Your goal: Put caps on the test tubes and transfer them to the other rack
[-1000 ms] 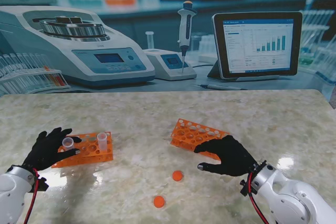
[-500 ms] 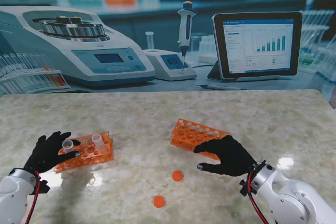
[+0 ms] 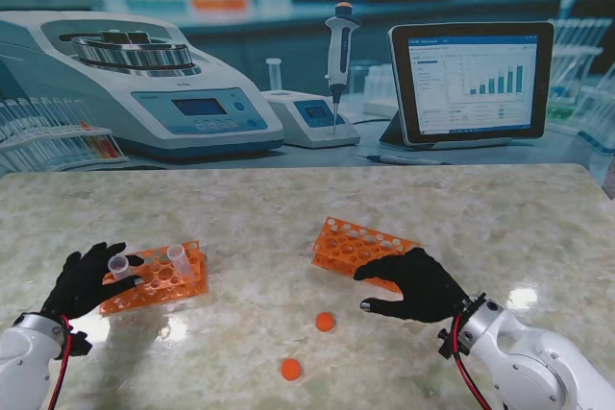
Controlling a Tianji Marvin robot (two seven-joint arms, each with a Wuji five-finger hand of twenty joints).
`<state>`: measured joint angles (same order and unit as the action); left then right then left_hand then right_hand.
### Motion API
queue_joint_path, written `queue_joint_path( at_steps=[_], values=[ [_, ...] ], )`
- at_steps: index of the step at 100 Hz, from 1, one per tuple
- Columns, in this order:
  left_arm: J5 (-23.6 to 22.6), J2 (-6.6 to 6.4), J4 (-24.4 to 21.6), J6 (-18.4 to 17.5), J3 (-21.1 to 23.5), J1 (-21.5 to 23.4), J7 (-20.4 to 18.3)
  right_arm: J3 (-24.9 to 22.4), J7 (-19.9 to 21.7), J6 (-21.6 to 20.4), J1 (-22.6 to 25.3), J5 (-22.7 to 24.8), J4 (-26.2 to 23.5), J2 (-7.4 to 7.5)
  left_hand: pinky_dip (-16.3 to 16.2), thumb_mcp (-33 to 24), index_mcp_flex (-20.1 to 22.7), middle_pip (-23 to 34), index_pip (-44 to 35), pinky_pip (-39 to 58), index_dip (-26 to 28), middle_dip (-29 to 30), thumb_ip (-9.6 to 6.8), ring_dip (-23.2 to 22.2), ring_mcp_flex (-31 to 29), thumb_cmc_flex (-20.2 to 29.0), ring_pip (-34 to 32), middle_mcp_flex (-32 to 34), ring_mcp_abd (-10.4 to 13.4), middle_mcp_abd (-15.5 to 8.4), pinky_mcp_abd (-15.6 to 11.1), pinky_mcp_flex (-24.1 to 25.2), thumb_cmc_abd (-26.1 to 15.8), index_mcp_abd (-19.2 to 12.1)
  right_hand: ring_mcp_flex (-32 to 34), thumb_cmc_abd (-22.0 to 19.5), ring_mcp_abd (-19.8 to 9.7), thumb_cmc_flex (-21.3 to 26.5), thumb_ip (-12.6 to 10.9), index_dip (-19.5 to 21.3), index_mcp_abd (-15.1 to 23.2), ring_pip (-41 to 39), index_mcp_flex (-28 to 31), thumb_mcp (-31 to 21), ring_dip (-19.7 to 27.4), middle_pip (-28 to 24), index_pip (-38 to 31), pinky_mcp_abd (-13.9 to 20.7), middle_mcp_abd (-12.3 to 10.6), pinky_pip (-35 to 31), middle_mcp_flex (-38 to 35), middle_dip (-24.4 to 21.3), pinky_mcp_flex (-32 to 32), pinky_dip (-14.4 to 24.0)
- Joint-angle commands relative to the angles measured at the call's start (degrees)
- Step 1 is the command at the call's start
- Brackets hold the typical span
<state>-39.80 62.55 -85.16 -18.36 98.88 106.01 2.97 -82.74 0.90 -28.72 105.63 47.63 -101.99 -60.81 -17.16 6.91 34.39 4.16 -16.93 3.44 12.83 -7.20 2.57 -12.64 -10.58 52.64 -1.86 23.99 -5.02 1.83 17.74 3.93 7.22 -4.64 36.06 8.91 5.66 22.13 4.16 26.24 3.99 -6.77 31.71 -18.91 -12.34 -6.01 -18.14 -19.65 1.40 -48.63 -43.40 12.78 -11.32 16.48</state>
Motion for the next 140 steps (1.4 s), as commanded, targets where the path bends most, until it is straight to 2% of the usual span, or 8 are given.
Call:
queue_joint_path(
  at_steps=[1,23,24,43,47,65,128,140],
  values=[
    [0.7,0.18,0.2,-0.4,0.3,0.5,0.0,0.2,0.3,0.0,0.2,-0.1,0.1,0.02,1.6,-5.4,4.5,-0.4,0.5,-2.4,0.3,0.8,-0.64,0.7,0.8,7.4,0.7,0.2,1.0,0.2,-0.9,0.5,-9.1,-2.8,-1.5,-1.1,-0.1,0.2,-1.5,0.6,0.7,0.4,-0.1,0.8,0.2,0.1,0.1,0.7,0.1,0.9,-0.3,0.2,0.7,0.5],
    [2.2,0.30,0.1,-1.4,0.5,0.3,-0.3,0.2,0.3,0.0,0.3,-0.1,0.1,0.01,1.6,-5.4,4.7,0.0,0.5,-2.3,0.3,0.6,-0.62,0.7,0.7,7.5,0.6,0.4,1.0,-1.9,-0.9,0.5,-9.2,-2.6,-1.5,-1.1,-0.1,0.2,-1.5,0.6,0.6,0.5,-0.1,0.8,0.2,0.1,0.1,0.7,0.3,0.9,-0.3,0.2,0.7,0.5],
    [2.2,0.31,0.1,-1.4,0.6,0.3,-0.3,0.2,0.3,0.0,0.3,-0.1,0.1,0.01,1.6,-5.3,4.7,-0.1,0.5,-2.3,0.3,0.6,-0.61,0.7,0.7,7.4,0.6,0.3,1.1,-0.2,-0.9,0.5,-9.2,-2.8,-1.5,-1.1,-0.1,0.2,-1.5,0.6,0.6,0.5,-0.1,0.8,0.2,0.1,0.1,0.7,0.2,0.9,-0.3,0.2,0.7,0.5],
    [2.6,0.43,-0.4,-1.9,1.0,0.5,-0.1,0.2,0.3,0.0,0.3,-0.1,0.0,0.01,1.5,-5.3,4.6,-0.2,0.6,-2.3,0.4,0.7,-0.62,0.7,0.5,7.5,0.6,0.7,1.0,-1.2,-0.9,0.5,-9.2,-2.7,-1.6,-1.1,0.0,0.2,-1.5,0.6,0.6,0.5,-0.1,0.8,0.2,0.1,0.1,0.7,0.2,0.9,-0.3,0.2,0.7,0.5],
    [2.7,0.48,-0.5,-2.0,1.1,0.6,0.1,0.2,0.3,0.0,0.3,-0.1,0.0,0.01,1.5,-5.3,4.7,-0.3,0.6,-2.3,0.4,0.7,-0.62,0.7,0.4,7.4,0.6,0.6,1.0,0.4,-0.8,0.5,-9.3,-2.6,-1.5,-1.1,-0.1,0.2,-1.5,0.6,0.7,0.5,0.0,0.8,0.2,0.0,0.1,0.7,0.1,0.9,-0.3,0.2,0.7,0.5],
    [3.0,0.57,-0.6,-2.5,1.3,0.6,0.4,0.1,0.3,0.0,0.4,-0.1,-0.1,0.01,1.3,-5.3,4.7,-0.3,0.6,-2.1,0.4,0.7,-0.63,0.7,0.3,7.5,0.6,0.9,0.9,-1.1,-0.7,0.6,-9.2,-2.6,-1.5,-1.1,-0.1,0.2,-1.5,0.6,0.7,0.5,0.0,0.8,0.2,0.1,0.1,0.7,0.1,0.9,-0.3,0.2,0.7,0.5],
    [2.0,0.74,-4.8,-5.5,2.5,2.4,1.2,0.0,0.0,-0.2,0.6,0.0,-0.1,-0.03,0.5,-5.4,6.3,-0.2,-0.9,-1.6,1.4,0.7,-0.97,0.5,-1.0,7.0,0.2,1.9,0.4,0.8,-0.3,0.7,-9.0,-3.1,-1.5,-1.1,-0.1,0.2,-1.5,0.6,0.7,0.5,0.0,0.8,0.2,0.1,0.1,0.7,0.1,0.9,-0.3,0.2,0.7,0.5],
    [1.7,0.73,-6.2,-5.9,2.5,3.0,1.1,-0.1,0.0,-0.2,0.6,0.0,-0.1,-0.04,0.2,-5.6,7.2,0.2,-2.3,-1.4,2.1,0.5,-1.22,0.3,-1.3,6.7,0.1,2.3,0.3,-1.0,-0.3,0.7,-9.2,-3.5,-1.5,-1.1,-0.1,0.3,-1.5,0.6,0.6,0.5,-0.1,0.7,0.2,0.1,0.1,0.7,0.3,0.9,-0.3,0.2,0.7,0.5]
  ],
)
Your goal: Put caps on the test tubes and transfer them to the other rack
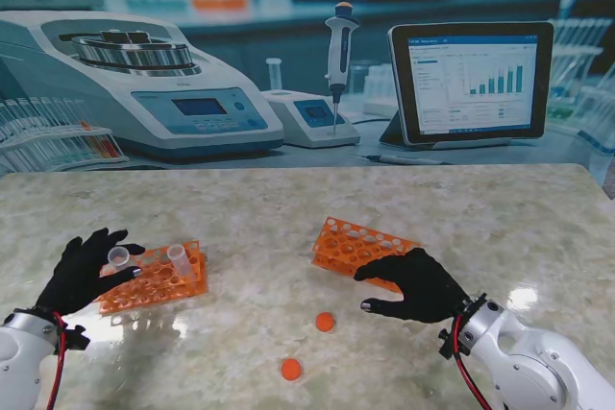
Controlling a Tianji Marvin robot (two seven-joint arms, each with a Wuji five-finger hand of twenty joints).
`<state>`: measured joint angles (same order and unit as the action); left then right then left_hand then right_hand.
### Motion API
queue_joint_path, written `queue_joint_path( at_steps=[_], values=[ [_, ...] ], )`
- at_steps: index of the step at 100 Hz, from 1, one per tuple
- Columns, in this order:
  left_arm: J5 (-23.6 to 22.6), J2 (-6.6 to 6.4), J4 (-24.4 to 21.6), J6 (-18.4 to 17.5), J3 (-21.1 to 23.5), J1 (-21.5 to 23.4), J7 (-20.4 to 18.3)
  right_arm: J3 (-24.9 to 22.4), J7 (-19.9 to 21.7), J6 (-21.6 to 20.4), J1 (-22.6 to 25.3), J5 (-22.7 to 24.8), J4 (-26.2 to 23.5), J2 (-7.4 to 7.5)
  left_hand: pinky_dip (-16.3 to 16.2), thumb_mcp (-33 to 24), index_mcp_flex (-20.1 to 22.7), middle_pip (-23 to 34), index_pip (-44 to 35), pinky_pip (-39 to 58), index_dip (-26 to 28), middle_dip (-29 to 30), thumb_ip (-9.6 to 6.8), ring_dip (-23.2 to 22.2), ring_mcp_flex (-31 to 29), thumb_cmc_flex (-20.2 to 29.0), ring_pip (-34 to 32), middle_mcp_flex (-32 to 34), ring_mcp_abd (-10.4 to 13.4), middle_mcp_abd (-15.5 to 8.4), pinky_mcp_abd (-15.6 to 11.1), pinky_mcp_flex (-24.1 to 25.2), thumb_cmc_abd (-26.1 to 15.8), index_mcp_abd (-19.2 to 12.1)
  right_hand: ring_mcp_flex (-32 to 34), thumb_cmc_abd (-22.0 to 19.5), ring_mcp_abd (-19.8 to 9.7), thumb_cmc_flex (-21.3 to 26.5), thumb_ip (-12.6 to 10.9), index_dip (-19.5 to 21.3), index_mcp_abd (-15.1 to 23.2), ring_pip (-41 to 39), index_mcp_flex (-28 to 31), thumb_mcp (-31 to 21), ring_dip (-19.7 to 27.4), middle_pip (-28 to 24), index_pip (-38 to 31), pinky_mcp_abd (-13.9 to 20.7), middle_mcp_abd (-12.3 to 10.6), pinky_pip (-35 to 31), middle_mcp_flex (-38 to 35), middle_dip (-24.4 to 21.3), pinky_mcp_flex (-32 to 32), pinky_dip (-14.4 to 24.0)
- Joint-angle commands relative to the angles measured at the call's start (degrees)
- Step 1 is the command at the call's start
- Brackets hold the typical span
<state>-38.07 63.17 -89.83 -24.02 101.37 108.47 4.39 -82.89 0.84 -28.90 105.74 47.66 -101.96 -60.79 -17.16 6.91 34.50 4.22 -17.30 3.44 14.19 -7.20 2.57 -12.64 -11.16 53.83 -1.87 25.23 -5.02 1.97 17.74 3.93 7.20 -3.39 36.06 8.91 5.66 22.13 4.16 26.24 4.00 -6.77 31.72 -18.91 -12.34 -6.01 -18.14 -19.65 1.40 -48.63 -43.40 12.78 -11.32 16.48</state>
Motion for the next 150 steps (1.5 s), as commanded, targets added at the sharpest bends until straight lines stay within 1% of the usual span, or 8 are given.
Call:
queue_joint_path(
  at_steps=[1,10,29,40,58,102,127,150],
  values=[
    [-0.1,0.11,-1.7,-0.3,0.1,0.5,-0.3,0.0,0.0,-0.1,0.5,0.0,-0.2,-0.06,0.1,-5.6,7.2,0.1,-2.0,-1.4,0.8,0.5,-1.24,0.3,-0.8,5.5,0.2,1.0,0.3,-1.3,-0.3,0.8,-9.2,-4.6,-1.5,-1.1,0.0,0.3,-1.5,0.6,0.5,0.5,0.0,0.8,0.2,0.1,0.1,0.7,0.2,0.9,-0.3,0.2,0.7,0.5],
    [-0.6,0.15,-2.5,-0.9,0.0,0.7,0.1,0.0,0.0,-0.1,0.5,0.0,-0.2,-0.06,0.0,-5.7,7.6,0.5,-2.8,-1.3,1.2,0.3,-1.31,0.2,-1.3,5.6,0.0,1.3,0.2,-0.3,-0.1,0.5,-8.9,-4.6,-1.5,-1.1,-0.1,0.3,-1.5,0.6,0.7,0.5,0.0,0.8,0.2,0.0,0.1,0.7,0.2,0.9,-0.3,0.2,0.7,0.5],
    [-1.3,0.28,-4.7,-1.9,-0.3,1.3,0.9,0.0,0.0,-0.1,0.5,0.0,-0.2,-0.06,-0.2,-5.8,8.5,1.0,-4.8,-1.1,2.8,0.0,-1.39,0.0,-2.2,5.5,-0.3,2.7,0.0,-1.1,0.3,0.0,-8.7,-5.4,-1.5,-1.1,-0.1,0.3,-1.5,0.6,0.6,0.5,-0.1,0.8,0.2,0.1,0.1,0.7,0.1,0.9,-0.3,0.2,0.7,0.5],
    [-1.5,0.25,-6.2,-2.3,-0.4,1.8,0.6,0.0,-0.1,-0.1,0.5,0.0,-0.1,-0.08,-0.3,-5.8,9.3,1.4,-6.8,-1.2,4.8,-0.4,-1.41,-0.1,-3.0,5.4,-0.4,5.7,-0.2,1.8,0.4,-0.2,-8.9,-5.7,-1.5,-1.1,-0.1,0.3,-1.5,0.6,0.6,0.5,-0.1,0.8,0.2,0.1,0.1,0.7,0.2,0.9,-0.3,0.2,0.7,0.5],
    [-1.7,0.26,-8.4,-2.9,-1.0,1.9,0.6,-0.2,-0.3,-0.2,0.8,0.1,-0.5,-0.11,-0.3,-5.8,10.0,2.1,-8.8,-1.1,7.0,-1.7,-1.34,-0.4,-4.3,5.7,-0.8,10.0,-0.6,2.1,0.7,-0.6,-9.1,-5.6,-1.5,-1.1,0.0,0.3,-1.5,0.6,0.5,0.5,-0.1,0.8,0.2,0.0,0.2,0.7,0.1,0.9,-0.3,0.2,0.7,0.5],
    [0.3,0.11,-13.7,-2.6,-4.9,0.9,-1.3,-0.8,-0.6,-0.2,1.8,0.1,-1.4,-0.20,0.0,-5.4,8.5,2.3,-17.6,-1.0,21.5,-4.9,-1.09,-1.0,-6.9,5.8,-1.3,13.4,-1.6,2.1,1.6,-1.5,-10.9,-5.6,-1.5,-1.0,0.0,0.3,-1.5,0.6,0.6,0.5,-0.2,0.8,0.2,0.1,0.2,0.6,0.1,0.9,-0.3,0.2,0.6,0.5],
    [2.1,0.17,-16.3,-1.5,-7.9,-0.1,-1.8,-1.1,-0.9,-0.4,2.3,0.2,-1.6,-0.26,-0.4,-5.3,7.2,3.7,-20.7,0.5,27.6,-6.8,-1.17,-2.3,-14.2,5.6,-3.4,18.4,-8.2,3.9,6.7,-4.3,-11.4,-5.6,-1.5,-1.1,0.0,0.2,-1.4,0.5,0.6,0.4,-0.2,0.9,0.2,0.1,0.2,0.7,0.2,0.9,-0.3,0.2,0.7,0.5],
    [3.8,0.22,-17.3,0.1,-11.7,-1.8,-2.0,-1.6,-1.3,-0.7,2.5,0.2,-1.4,-0.34,-1.1,-5.3,6.0,7.0,-22.1,4.3,31.1,-10.7,-1.03,-4.6,-23.9,5.4,-6.8,25.4,-9.0,3.7,9.6,-7.2,-11.8,-6.0,-1.4,-1.1,0.0,0.2,-1.4,0.5,0.5,0.4,-0.2,0.9,0.2,0.0,0.2,0.7,0.2,0.9,-0.4,0.3,0.6,0.5]
  ],
)
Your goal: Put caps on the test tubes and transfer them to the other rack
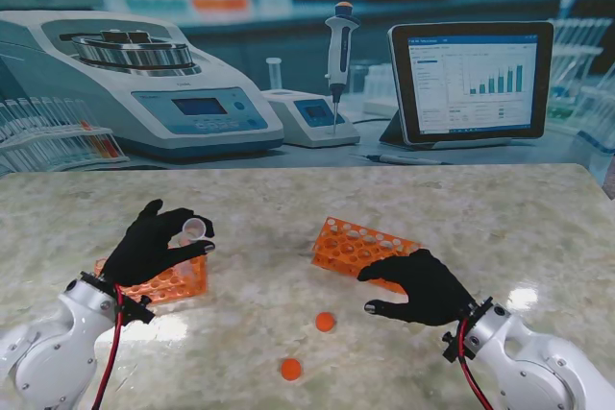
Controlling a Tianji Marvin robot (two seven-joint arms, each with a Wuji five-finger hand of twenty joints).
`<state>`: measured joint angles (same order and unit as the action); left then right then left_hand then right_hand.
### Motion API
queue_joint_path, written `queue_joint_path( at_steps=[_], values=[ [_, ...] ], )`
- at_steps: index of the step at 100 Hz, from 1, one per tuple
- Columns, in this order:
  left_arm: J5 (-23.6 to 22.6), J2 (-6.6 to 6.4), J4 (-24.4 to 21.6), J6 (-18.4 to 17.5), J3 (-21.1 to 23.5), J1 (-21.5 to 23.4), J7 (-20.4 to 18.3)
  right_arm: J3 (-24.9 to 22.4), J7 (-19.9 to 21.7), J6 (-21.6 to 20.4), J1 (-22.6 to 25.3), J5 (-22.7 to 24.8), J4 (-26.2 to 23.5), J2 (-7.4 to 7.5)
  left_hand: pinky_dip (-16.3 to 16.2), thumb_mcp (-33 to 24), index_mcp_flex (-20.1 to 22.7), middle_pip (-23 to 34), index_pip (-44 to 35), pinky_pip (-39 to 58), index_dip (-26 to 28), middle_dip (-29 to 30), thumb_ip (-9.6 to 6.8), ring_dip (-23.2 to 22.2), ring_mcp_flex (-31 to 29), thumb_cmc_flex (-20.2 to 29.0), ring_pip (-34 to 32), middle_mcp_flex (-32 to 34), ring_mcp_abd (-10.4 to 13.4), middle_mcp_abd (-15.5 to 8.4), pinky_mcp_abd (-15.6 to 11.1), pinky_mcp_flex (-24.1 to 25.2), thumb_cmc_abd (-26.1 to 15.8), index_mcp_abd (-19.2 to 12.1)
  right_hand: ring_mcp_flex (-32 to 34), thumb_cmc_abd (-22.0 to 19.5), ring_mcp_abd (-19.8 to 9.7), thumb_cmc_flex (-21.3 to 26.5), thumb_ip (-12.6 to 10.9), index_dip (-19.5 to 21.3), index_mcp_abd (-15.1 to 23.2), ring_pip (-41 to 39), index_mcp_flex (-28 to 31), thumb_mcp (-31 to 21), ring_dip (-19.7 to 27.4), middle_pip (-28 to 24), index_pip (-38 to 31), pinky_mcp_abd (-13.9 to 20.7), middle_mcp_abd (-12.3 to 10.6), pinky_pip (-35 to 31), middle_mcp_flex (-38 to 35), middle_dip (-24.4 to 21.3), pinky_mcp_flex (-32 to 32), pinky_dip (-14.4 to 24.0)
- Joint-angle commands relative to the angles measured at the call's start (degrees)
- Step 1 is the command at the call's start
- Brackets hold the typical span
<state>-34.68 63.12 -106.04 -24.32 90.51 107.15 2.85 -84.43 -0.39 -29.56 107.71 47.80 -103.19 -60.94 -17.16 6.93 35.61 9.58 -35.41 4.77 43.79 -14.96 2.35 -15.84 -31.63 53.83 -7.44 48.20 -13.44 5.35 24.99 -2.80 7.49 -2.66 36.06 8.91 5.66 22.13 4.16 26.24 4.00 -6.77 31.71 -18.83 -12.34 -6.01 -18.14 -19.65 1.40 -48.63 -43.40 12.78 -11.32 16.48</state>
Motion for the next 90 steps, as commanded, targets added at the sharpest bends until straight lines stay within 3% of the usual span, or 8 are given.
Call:
queue_joint_path(
  at_steps=[1,27,36,46,60,74,90],
  values=[
    [0.5,0.28,-1.1,0.5,-1.0,-0.6,-0.4,-0.1,-0.1,-0.1,0.5,0.1,-0.2,-0.19,-1.1,-5.3,4.9,1.8,-4.0,3.1,1.7,-3.2,-0.81,-1.5,-3.8,5.4,-1.5,2.8,-0.5,0.3,2.4,-0.5,-12.0,-6.7,-1.5,-1.1,-0.1,0.2,-1.4,0.5,0.5,0.5,-0.2,0.8,0.2,0.0,0.2,0.7,0.2,0.9,-0.4,0.3,0.6,0.5],
    [2.3,0.23,-1.4,2.2,-5.3,-2.8,-1.1,-0.3,-0.1,-0.3,0.5,-0.1,0.0,-0.22,-0.3,-5.1,3.8,8.4,-4.9,9.1,3.3,-11.9,-0.64,-6.6,-12.6,6.5,-7.1,8.0,1.1,-2.0,4.2,-3.4,-12.2,-6.4,-1.4,-1.1,-0.1,0.3,-1.4,0.6,0.6,0.4,-0.2,0.8,0.2,0.0,0.2,0.7,0.2,0.8,-0.3,0.3,0.5,0.5],
    [3.2,0.25,-1.1,2.5,-6.9,-3.8,-1.3,-0.4,-0.1,-0.4,0.5,-0.2,0.1,-0.23,-0.3,-5.1,3.3,12.7,-5.5,12.8,3.8,-17.4,-0.54,-10.5,-15.6,6.6,-11.0,8.3,2.3,-2.9,4.7,-5.4,-12.3,-6.3,-1.4,-1.1,-0.1,0.3,-1.4,0.6,0.5,0.4,-0.1,0.8,0.2,0.0,0.2,0.7,0.2,0.8,-0.4,0.3,0.5,0.6],
    [4.7,0.21,-0.6,3.1,-8.8,-5.1,-2.0,-0.5,-0.1,-0.4,0.5,-0.3,0.1,-0.23,-1.0,-4.9,2.4,18.5,-6.2,17.9,4.9,-25.1,-0.29,-16.3,-17.6,7.1,-16.4,7.1,3.4,-2.3,5.2,-8.0,-12.6,-6.0,-1.4,-1.1,-0.1,0.3,-1.4,0.6,0.6,0.4,-0.2,0.9,0.2,0.1,0.2,0.7,0.2,0.8,-0.3,0.2,0.4,0.6],
    [7.1,0.29,0.3,4.4,-11.6,-6.9,-2.5,-0.5,-0.2,-0.4,0.6,-0.3,0.1,-0.24,-2.6,-4.8,1.3,26.3,-6.7,25.4,4.8,-33.8,-0.07,-24.7,-17.5,9.0,-24.4,6.3,3.7,-0.9,5.6,-11.2,-12.5,-3.2,-1.4,-1.1,-0.1,0.3,-1.4,0.5,0.5,0.4,-0.2,0.9,0.2,0.1,0.2,0.7,0.3,0.6,-0.3,0.2,0.3,0.6],
    [9.1,0.53,1.6,5.0,-13.9,-8.5,-2.3,-0.7,-0.2,-0.6,0.7,-0.3,0.1,-0.26,-6.1,-5.0,0.2,32.9,-6.8,39.1,2.0,-41.3,-0.36,-32.8,-16.4,11.6,-33.3,5.8,4.8,-2.1,5.0,-18.2,-10.7,-1.0,-1.4,-1.1,-0.1,0.4,-1.4,0.6,0.5,0.4,-0.2,0.9,0.2,0.0,0.2,0.6,0.3,0.5,-0.4,0.3,0.1,0.7],
    [10.0,0.83,3.1,4.7,-15.5,-9.8,-1.3,-0.7,-0.2,-0.7,0.7,-0.3,0.1,-0.26,-12.5,-5.4,-0.2,36.5,-6.8,63.1,-2.2,-44.9,-0.81,-39.3,-17.6,14.3,-42.9,6.0,4.9,-3.8,1.4,-31.1,-7.3,-0.9,-1.4,-1.1,-0.1,0.3,-1.4,0.6,0.6,0.4,-0.1,0.9,0.2,0.0,0.2,0.7,0.3,0.4,-0.3,0.3,0.1,0.8]
  ],
)
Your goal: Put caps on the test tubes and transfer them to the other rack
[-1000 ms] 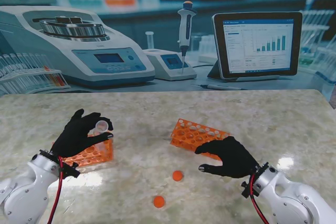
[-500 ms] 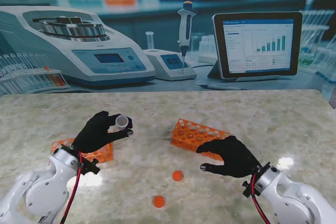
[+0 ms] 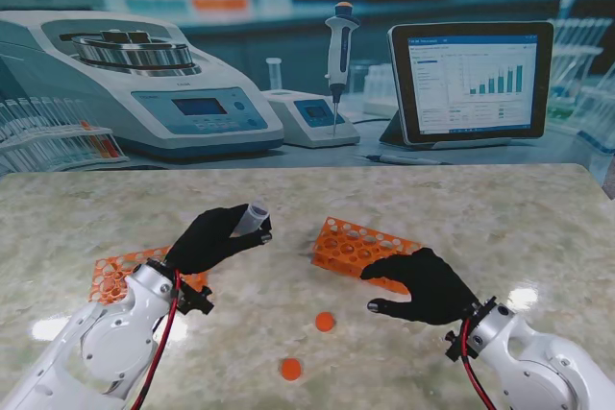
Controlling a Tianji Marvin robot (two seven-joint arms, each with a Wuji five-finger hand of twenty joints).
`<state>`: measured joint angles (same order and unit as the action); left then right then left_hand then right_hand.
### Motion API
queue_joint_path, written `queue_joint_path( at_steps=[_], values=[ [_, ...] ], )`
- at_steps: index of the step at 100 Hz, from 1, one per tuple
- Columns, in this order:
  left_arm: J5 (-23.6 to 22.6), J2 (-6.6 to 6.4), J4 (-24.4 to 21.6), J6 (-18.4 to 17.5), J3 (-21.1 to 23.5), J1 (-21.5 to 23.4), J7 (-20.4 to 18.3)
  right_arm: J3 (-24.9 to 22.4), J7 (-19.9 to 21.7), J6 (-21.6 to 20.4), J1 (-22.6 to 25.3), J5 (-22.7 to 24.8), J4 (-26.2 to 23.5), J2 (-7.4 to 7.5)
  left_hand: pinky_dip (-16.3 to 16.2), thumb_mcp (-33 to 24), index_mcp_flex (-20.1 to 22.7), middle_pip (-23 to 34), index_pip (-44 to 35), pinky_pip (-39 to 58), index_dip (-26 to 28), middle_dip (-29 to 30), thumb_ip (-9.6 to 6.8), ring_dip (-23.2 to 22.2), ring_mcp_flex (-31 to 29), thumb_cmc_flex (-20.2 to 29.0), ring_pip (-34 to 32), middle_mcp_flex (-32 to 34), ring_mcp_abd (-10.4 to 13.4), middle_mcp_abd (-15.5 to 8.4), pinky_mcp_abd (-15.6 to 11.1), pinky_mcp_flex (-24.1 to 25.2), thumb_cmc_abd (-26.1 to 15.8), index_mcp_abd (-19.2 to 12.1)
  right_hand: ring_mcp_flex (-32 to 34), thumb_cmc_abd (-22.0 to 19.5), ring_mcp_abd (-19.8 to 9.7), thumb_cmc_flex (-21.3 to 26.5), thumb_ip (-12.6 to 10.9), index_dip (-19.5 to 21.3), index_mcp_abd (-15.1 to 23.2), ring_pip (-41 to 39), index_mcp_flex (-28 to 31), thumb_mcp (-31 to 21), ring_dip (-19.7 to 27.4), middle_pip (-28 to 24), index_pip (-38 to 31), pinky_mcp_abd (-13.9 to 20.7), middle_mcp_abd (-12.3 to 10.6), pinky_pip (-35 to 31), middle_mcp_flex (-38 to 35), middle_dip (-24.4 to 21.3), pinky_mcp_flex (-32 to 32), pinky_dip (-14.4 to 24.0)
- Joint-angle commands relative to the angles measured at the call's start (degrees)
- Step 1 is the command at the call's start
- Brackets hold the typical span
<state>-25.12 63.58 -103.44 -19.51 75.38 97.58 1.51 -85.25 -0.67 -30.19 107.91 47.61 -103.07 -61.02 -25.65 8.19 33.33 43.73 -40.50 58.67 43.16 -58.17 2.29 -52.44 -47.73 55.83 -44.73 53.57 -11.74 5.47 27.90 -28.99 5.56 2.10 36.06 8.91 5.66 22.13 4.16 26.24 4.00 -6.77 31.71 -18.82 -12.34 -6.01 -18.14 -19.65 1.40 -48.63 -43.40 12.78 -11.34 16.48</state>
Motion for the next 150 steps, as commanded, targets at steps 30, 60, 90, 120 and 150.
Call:
queue_joint_path(
  at_steps=[30,60,90,120,150],
  values=[
    [3.7,1.00,2.7,0.5,-3.3,-2.1,1.2,0.1,0.2,-0.2,0.4,-0.2,0.0,-0.15,-6.7,-7.9,4.2,-1.5,0.2,52.3,-8.2,4.5,-2.08,-3.8,-18.1,14.9,-24.9,4.5,8.1,-2.4,-25.2,-32.9,2.7,-3.1,-1.4,-1.1,0.0,0.3,-1.4,0.6,0.5,0.4,-0.2,0.9,0.2,0.0,0.2,0.7,0.2,0.4,-0.4,0.3,0.1,0.9],
    [5.3,1.12,3.9,1.3,-4.5,-3.1,0.8,0.6,0.6,-0.2,0.1,-0.3,0.1,-0.07,-12.5,-11.6,-1.0,-4.8,-9.6,51.7,-4.6,10.6,-2.67,-1.5,-24.7,11.0,-24.0,9.7,7.3,-2.7,-27.5,-33.1,11.7,0.9,-1.4,-1.1,0.0,0.4,-1.4,0.6,0.6,0.4,-0.2,0.9,0.2,0.0,0.2,0.7,0.1,0.4,-0.3,0.3,0.0,1.0],
    [7.5,0.79,5.1,1.3,-5.7,-4.2,-1.7,1.2,1.3,-0.2,-0.3,-0.7,0.1,0.04,-12.5,-12.9,-9.5,-2.7,-23.5,48.9,3.6,8.6,-2.25,2.6,-24.7,5.8,-23.6,7.4,8.8,-6.2,-27.6,-32.7,15.1,-0.2,-1.4,-1.0,0.0,0.4,-1.4,0.6,0.5,0.4,-0.1,0.9,0.2,0.1,0.2,0.7,0.4,0.4,-0.3,0.3,0.0,1.0],
    [6.7,1.29,6.5,0.1,-6.8,-5.0,0.7,2.5,2.5,0.3,-0.3,-0.7,-0.8,0.27,-6.3,-13.1,-5.2,-4.1,-33.6,28.4,30.1,5.7,-2.10,0.3,-20.3,6.8,-9.9,5.2,5.4,-5.9,-9.5,-29.1,10.4,-5.7,-0.7,-0.5,0.2,0.9,-1.5,0.6,0.5,0.0,-0.2,0.8,0.0,0.0,0.2,0.7,0.3,0.4,-0.5,0.3,-0.1,1.1],
    [5.5,1.52,8.8,-1.3,-8.2,-6.2,2.1,3.9,4.3,0.4,-0.7,-0.6,-1.1,0.64,-4.3,-11.7,-1.3,-7.8,-35.2,-5.7,43.2,-0.8,-2.11,6.7,-9.0,8.0,9.5,3.0,5.8,-7.5,-5.9,0.4,9.9,-6.6,0.8,0.6,0.9,1.6,-1.4,0.6,0.4,-1.4,-0.1,0.7,-1.6,-0.5,0.1,1.0,0.6,-0.2,-0.9,0.8,-0.6,1.5]
  ],
)
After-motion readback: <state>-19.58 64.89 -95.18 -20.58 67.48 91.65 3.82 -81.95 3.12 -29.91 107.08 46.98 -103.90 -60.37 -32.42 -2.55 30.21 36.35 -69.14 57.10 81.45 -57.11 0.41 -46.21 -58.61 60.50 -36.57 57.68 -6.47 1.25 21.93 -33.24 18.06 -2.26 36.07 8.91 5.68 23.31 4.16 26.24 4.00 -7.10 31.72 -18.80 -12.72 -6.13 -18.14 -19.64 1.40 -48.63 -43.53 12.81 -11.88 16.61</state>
